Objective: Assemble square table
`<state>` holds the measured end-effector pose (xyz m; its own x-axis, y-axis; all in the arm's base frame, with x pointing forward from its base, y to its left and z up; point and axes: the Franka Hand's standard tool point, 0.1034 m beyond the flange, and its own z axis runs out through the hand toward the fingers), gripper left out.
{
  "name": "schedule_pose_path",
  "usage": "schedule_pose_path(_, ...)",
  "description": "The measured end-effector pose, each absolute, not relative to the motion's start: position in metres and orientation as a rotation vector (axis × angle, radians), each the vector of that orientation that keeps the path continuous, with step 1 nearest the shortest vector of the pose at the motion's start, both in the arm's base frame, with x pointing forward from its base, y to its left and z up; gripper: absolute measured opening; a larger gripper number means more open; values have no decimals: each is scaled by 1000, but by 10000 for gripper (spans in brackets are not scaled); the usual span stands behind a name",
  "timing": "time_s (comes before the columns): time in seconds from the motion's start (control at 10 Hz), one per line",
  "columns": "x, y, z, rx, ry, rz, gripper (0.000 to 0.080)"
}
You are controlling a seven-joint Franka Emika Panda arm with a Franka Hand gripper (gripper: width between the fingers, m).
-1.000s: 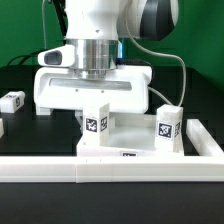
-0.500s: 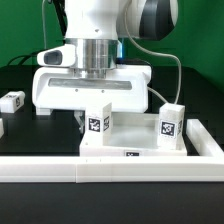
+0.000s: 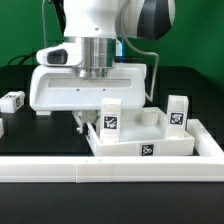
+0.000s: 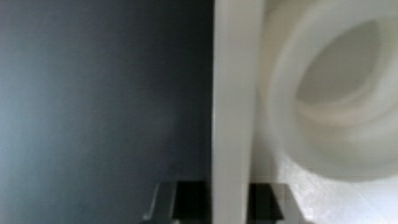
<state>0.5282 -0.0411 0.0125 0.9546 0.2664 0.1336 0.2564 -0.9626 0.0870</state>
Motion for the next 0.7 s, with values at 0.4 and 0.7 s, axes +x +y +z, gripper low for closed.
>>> schedule_pose_path(0.4,534,-45,15,2927,796,206,67)
schedule_pose_path(0.7,546,-45,17,2767,1177,183,71)
